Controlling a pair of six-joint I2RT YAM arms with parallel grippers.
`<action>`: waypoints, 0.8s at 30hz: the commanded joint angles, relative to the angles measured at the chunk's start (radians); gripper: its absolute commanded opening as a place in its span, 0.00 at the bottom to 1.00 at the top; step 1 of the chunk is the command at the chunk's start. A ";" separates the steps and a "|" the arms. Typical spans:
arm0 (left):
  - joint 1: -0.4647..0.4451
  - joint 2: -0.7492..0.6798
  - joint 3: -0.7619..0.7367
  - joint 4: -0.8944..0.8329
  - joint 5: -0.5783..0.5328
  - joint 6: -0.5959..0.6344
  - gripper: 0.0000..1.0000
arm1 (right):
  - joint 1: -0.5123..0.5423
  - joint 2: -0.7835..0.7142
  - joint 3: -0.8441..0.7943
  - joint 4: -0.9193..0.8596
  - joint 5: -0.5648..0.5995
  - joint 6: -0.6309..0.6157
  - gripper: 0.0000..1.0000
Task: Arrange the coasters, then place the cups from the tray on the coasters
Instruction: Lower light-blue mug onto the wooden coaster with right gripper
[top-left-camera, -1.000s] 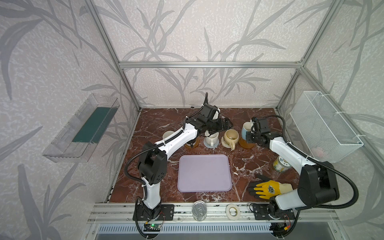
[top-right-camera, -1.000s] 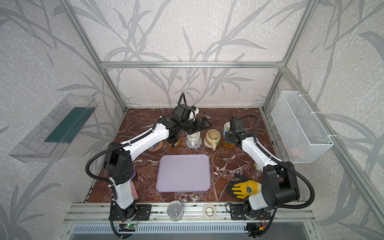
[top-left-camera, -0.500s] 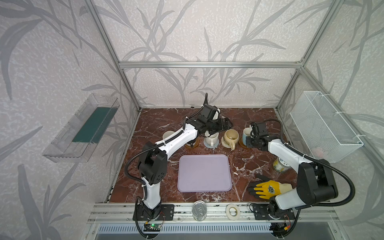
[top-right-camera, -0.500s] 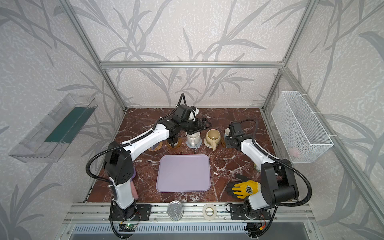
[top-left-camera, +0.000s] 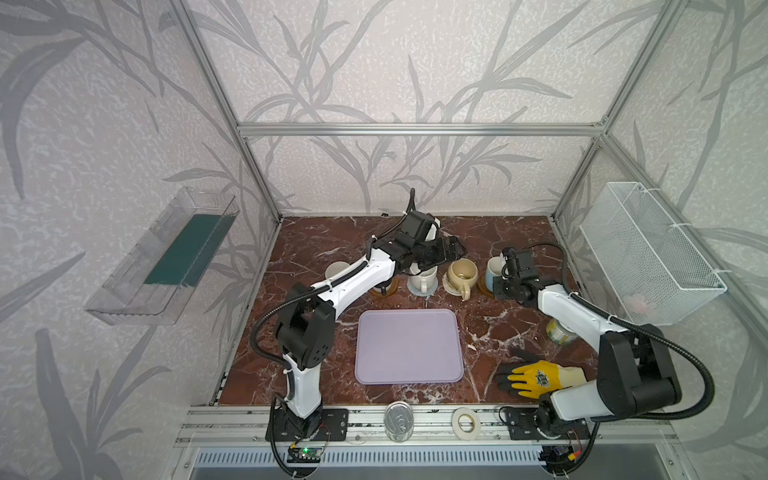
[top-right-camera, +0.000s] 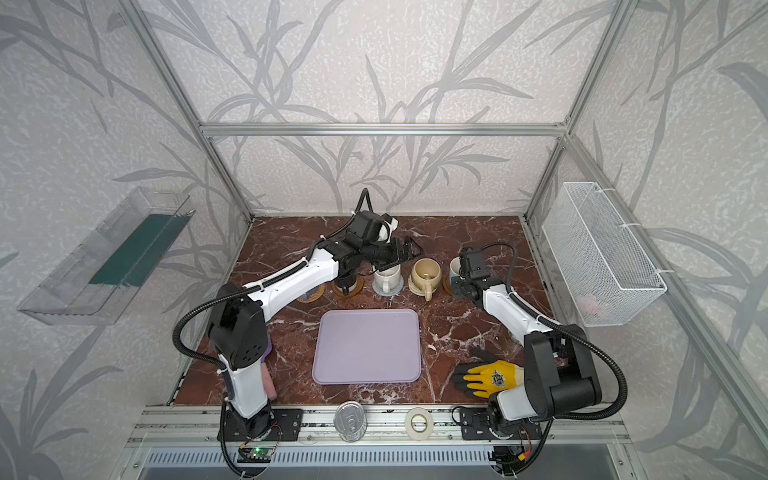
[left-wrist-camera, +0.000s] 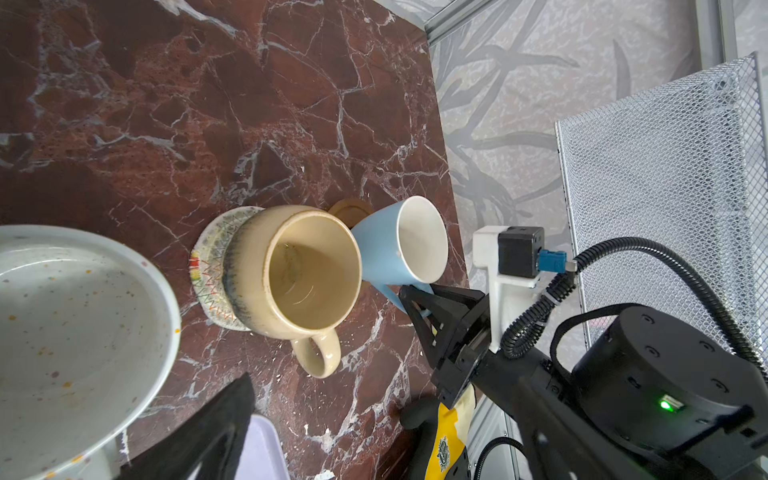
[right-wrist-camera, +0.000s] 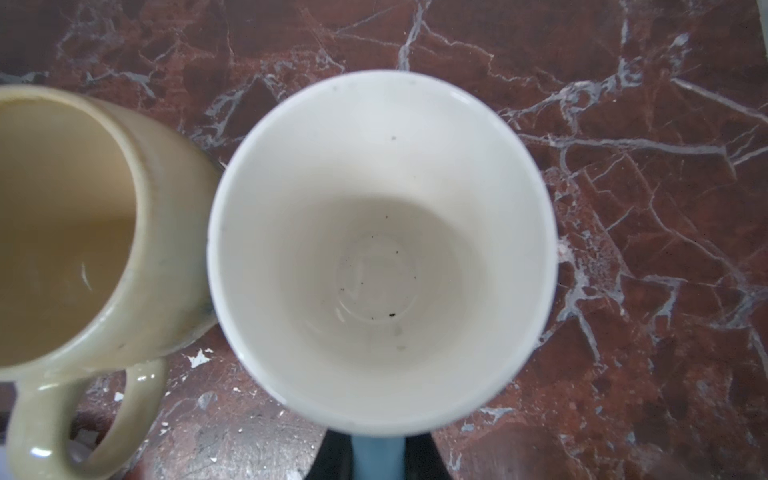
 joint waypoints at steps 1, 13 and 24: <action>-0.007 -0.008 -0.013 0.026 0.015 -0.014 0.99 | -0.003 -0.012 -0.011 -0.030 0.033 -0.010 0.23; -0.008 -0.017 -0.029 0.032 0.015 -0.014 0.99 | -0.003 0.038 0.016 -0.034 0.026 -0.016 0.31; -0.007 -0.059 -0.058 0.032 -0.004 -0.005 0.99 | -0.003 -0.010 0.019 -0.039 0.006 -0.020 0.45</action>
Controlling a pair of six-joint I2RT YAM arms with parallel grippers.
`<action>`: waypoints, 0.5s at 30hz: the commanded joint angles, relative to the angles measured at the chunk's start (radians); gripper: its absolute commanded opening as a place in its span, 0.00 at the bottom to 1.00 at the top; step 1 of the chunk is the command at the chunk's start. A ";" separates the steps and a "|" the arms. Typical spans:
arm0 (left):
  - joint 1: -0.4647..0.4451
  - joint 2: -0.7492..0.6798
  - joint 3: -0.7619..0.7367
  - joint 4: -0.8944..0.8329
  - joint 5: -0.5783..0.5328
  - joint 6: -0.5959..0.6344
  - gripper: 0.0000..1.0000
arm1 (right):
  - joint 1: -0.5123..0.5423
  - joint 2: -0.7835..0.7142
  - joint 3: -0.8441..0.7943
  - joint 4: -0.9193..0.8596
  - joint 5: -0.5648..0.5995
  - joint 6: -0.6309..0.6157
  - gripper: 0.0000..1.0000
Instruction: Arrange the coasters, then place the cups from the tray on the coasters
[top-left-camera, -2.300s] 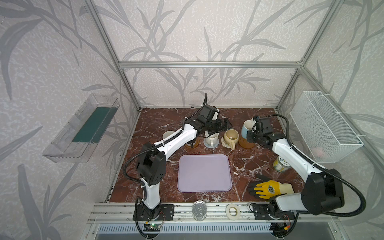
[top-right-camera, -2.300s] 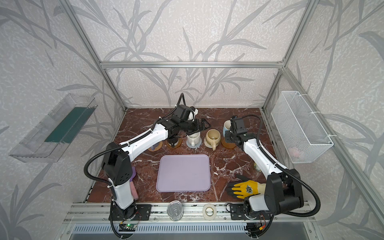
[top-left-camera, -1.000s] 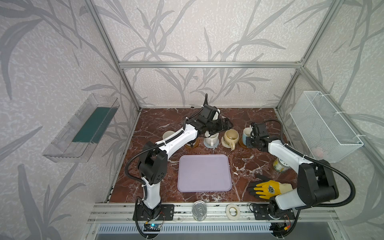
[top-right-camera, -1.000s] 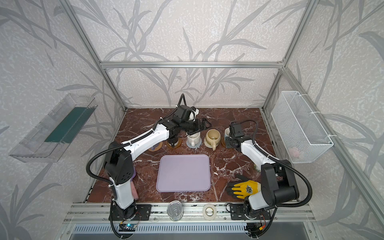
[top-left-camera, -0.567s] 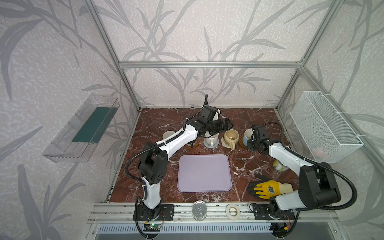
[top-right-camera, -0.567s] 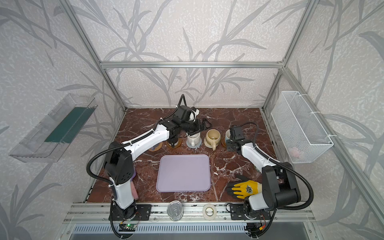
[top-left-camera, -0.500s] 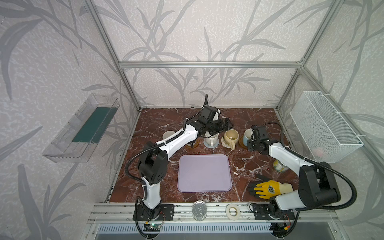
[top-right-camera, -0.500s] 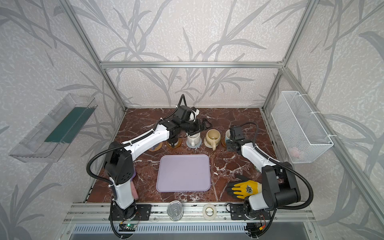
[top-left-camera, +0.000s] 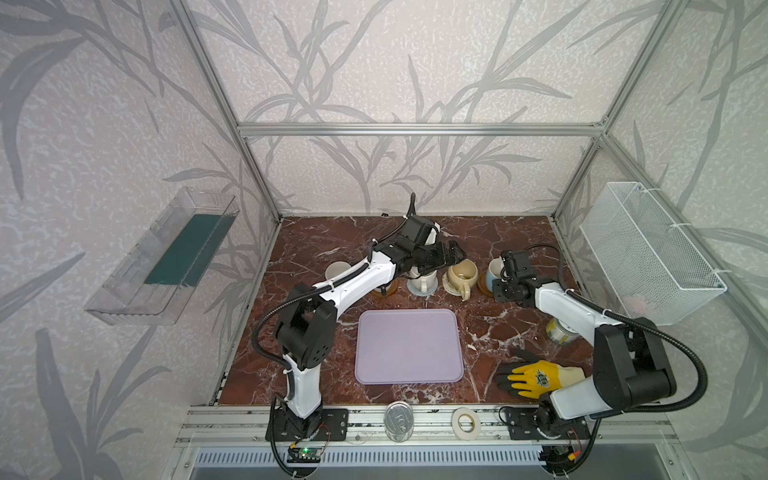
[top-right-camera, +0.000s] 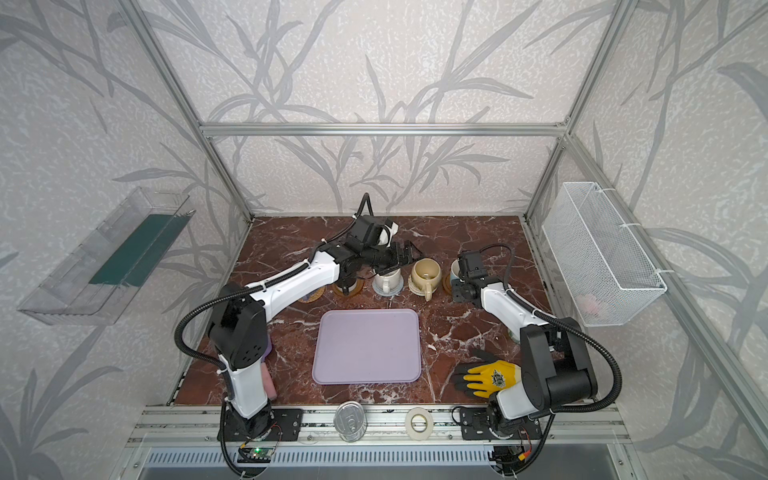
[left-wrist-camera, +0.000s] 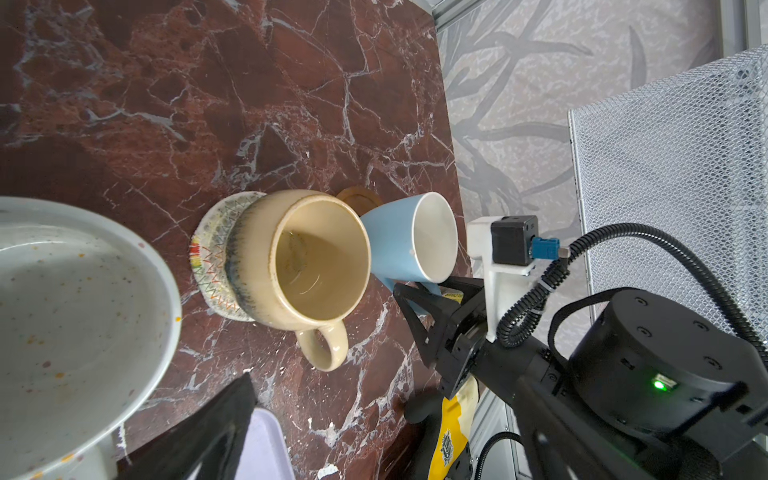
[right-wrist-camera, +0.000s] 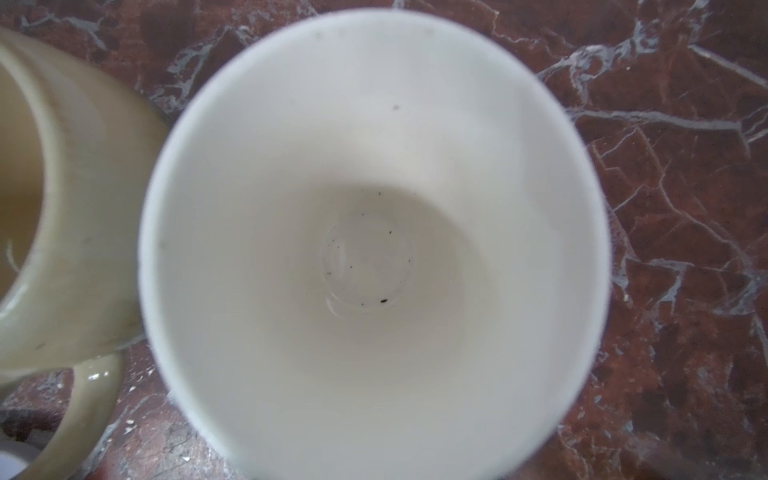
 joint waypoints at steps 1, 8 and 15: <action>-0.003 -0.061 -0.010 0.007 -0.015 0.004 0.99 | -0.002 -0.060 0.002 -0.015 -0.009 -0.002 0.49; 0.011 -0.156 -0.035 -0.037 -0.074 0.079 0.99 | -0.003 -0.256 -0.037 -0.062 0.045 0.032 0.68; 0.061 -0.350 -0.183 -0.053 -0.192 0.158 0.99 | -0.003 -0.454 -0.084 -0.085 0.039 0.043 0.74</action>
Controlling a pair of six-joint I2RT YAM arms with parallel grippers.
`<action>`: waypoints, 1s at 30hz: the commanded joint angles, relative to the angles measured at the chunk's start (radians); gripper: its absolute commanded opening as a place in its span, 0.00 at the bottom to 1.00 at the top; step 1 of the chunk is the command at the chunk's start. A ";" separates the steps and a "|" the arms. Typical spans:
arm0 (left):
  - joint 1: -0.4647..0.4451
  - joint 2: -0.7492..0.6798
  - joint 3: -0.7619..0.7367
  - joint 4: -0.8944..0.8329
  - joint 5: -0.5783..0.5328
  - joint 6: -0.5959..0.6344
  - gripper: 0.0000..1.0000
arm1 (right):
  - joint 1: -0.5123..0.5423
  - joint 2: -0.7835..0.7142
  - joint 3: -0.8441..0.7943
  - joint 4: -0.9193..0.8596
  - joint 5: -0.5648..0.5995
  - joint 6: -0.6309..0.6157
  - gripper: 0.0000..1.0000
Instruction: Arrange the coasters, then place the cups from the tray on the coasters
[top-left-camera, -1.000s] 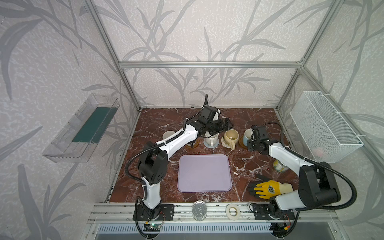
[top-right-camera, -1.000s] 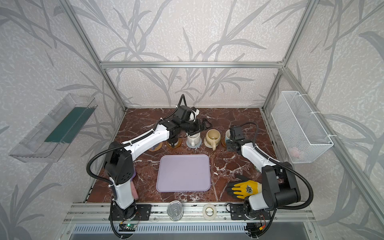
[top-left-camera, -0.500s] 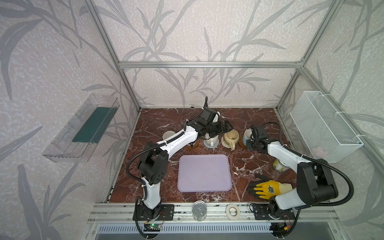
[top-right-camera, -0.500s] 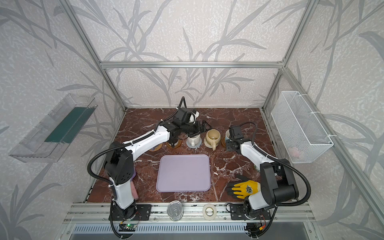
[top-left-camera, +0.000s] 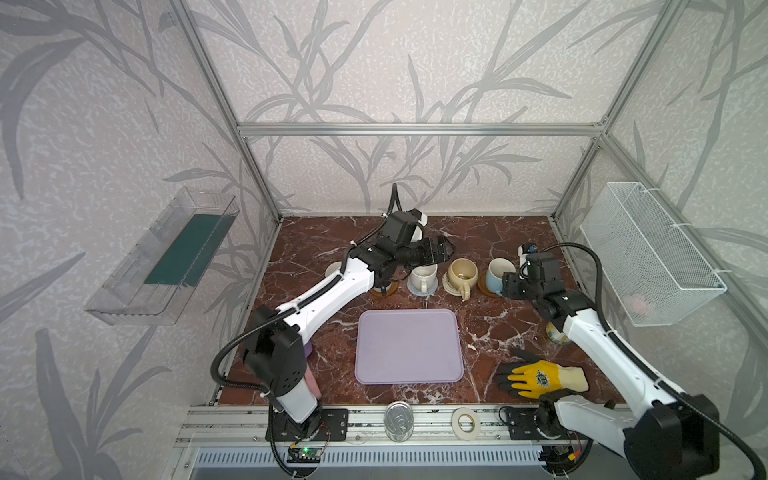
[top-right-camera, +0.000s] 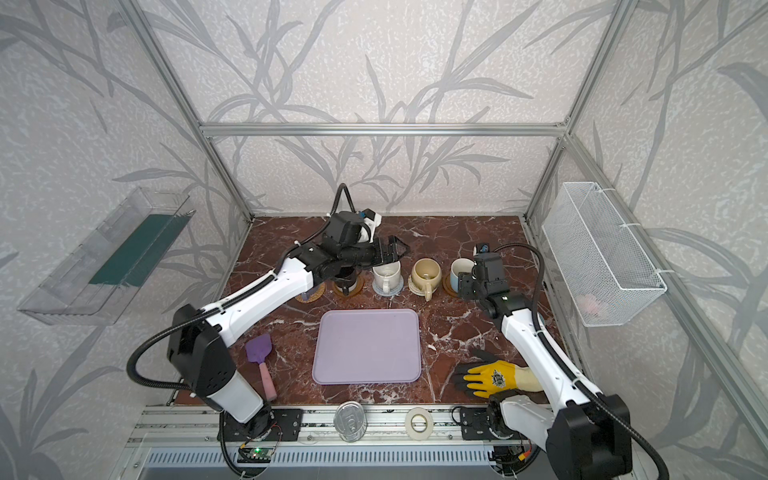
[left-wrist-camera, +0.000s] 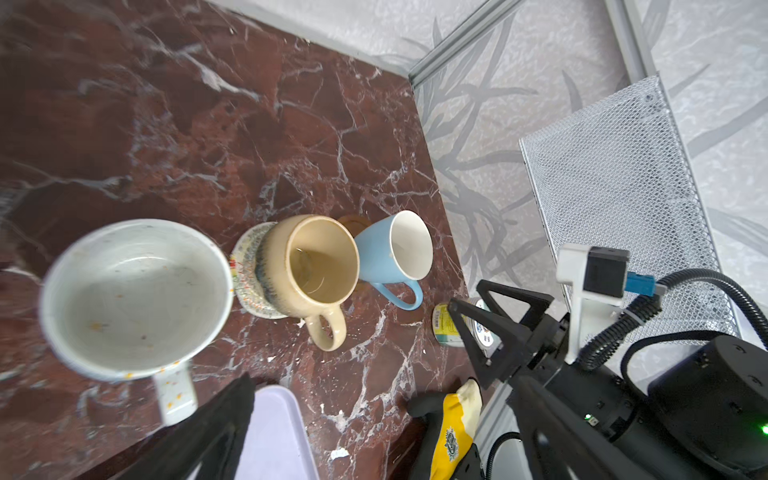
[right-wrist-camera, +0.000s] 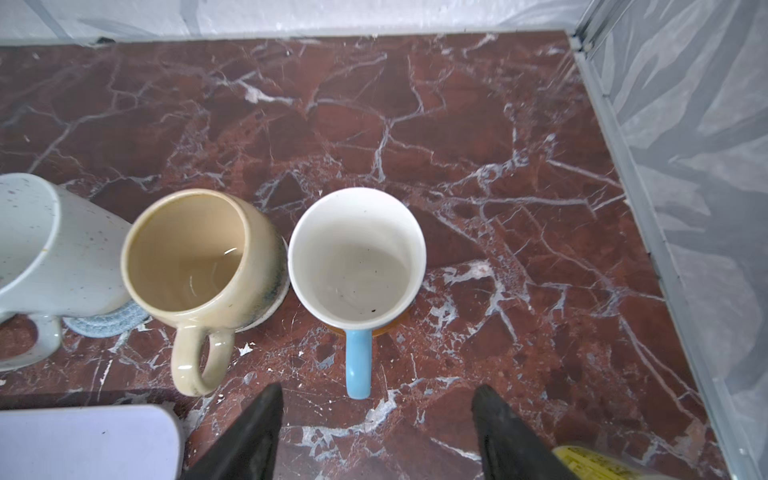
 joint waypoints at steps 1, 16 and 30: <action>0.034 -0.095 -0.077 -0.028 -0.103 0.072 0.99 | -0.001 -0.068 -0.043 -0.028 0.030 0.016 0.76; 0.158 -0.477 -0.583 0.022 -0.516 0.436 0.99 | -0.003 -0.132 -0.236 0.144 0.091 0.032 0.99; 0.216 -0.652 -0.924 0.346 -0.743 0.611 0.99 | -0.003 -0.208 -0.535 0.543 0.173 -0.090 1.00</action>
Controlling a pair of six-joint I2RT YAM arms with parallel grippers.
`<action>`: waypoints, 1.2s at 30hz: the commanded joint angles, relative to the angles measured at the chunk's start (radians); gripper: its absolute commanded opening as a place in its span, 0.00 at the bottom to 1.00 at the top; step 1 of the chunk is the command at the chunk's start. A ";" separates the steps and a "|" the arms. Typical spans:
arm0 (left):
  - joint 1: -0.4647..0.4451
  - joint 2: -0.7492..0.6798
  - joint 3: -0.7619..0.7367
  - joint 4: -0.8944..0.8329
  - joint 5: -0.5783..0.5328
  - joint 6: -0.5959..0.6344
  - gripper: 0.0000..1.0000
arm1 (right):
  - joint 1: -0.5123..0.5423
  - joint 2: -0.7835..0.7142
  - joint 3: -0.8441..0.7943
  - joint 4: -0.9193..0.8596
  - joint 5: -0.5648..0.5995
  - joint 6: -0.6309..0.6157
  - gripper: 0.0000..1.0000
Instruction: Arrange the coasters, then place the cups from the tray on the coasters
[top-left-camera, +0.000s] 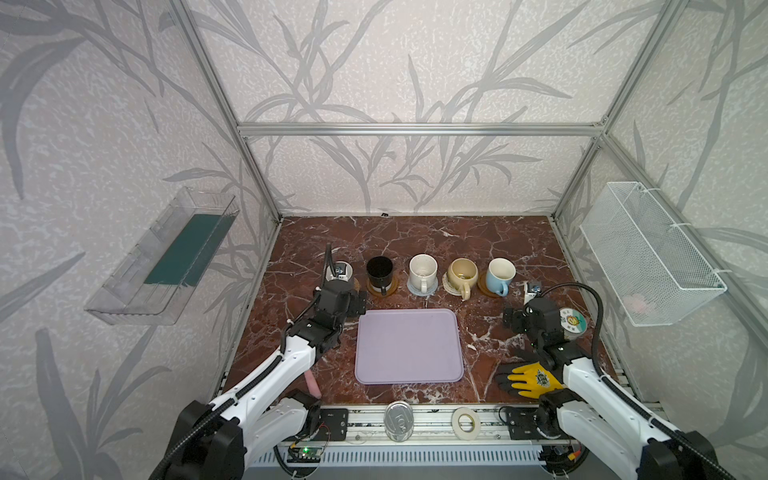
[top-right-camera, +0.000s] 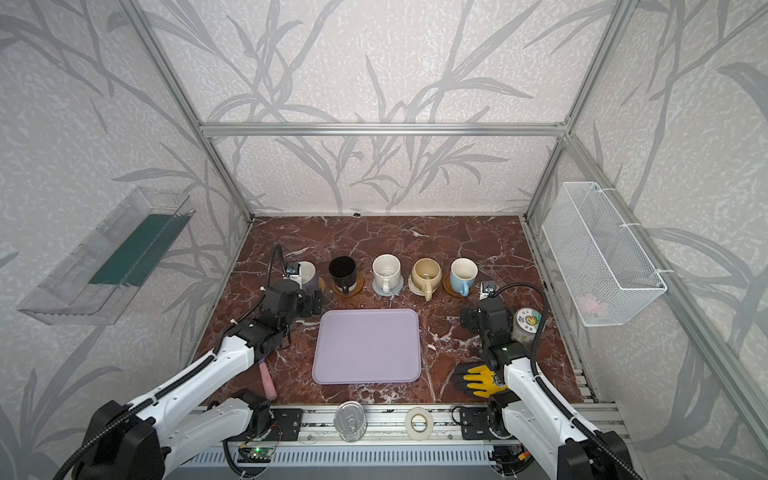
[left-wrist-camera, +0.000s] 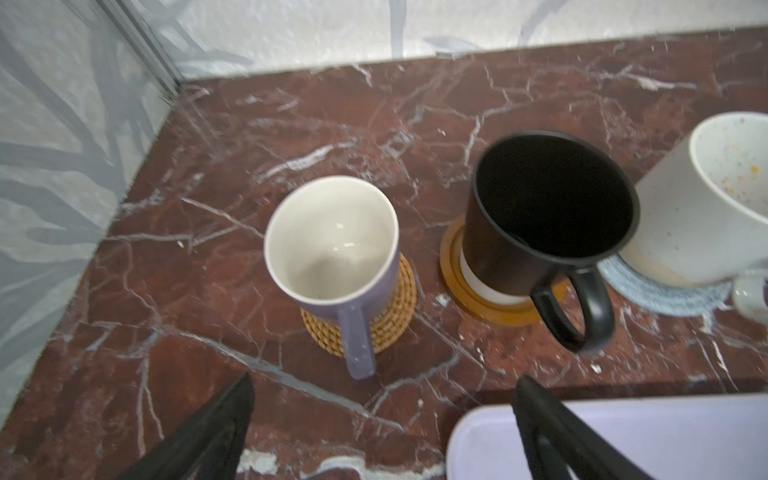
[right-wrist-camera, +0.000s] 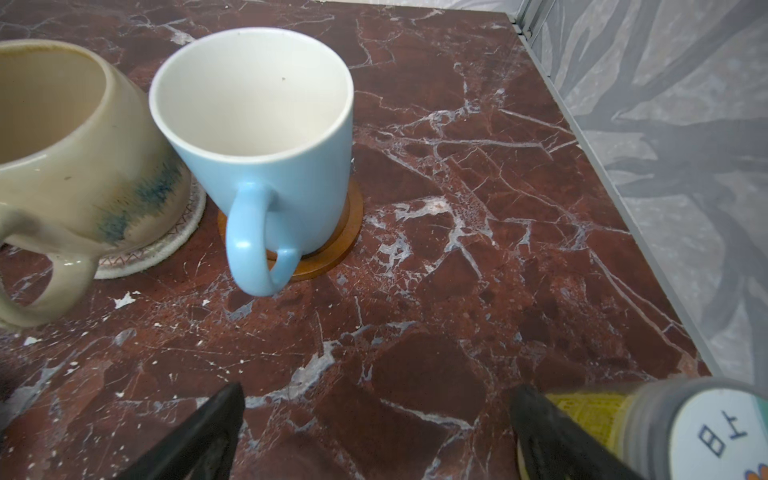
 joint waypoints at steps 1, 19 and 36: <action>0.004 -0.061 -0.049 0.116 -0.057 0.060 0.99 | -0.003 0.014 -0.005 0.124 0.042 -0.024 1.00; 0.182 0.089 -0.201 0.550 -0.144 0.127 0.99 | -0.006 0.337 0.020 0.563 0.040 -0.192 1.00; 0.305 0.347 -0.252 0.938 0.039 0.181 0.99 | -0.052 0.456 0.080 0.620 -0.071 -0.234 1.00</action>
